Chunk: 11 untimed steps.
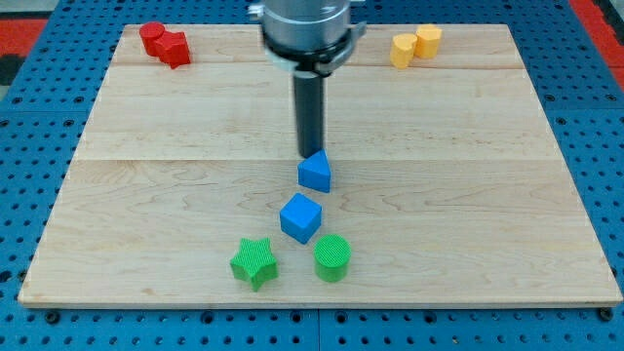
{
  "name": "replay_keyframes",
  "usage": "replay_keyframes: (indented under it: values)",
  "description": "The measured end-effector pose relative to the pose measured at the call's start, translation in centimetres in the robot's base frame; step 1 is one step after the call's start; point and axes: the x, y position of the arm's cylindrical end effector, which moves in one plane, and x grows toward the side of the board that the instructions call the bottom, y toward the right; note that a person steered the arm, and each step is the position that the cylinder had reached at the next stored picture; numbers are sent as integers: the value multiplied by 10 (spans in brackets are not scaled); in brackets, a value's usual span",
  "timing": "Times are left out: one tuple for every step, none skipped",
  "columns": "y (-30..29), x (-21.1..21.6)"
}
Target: Move the red star to the left side of the yellow heart
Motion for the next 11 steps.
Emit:
replay_keyframes:
  values:
    - [19, 14]
    - [9, 53]
    - [-15, 62]
    - [-4, 19]
    - [-83, -75]
    - [-216, -136]
    - [-314, -192]
    - [-313, -188]
    - [-246, -191]
    - [-226, -193]
    - [-270, -206]
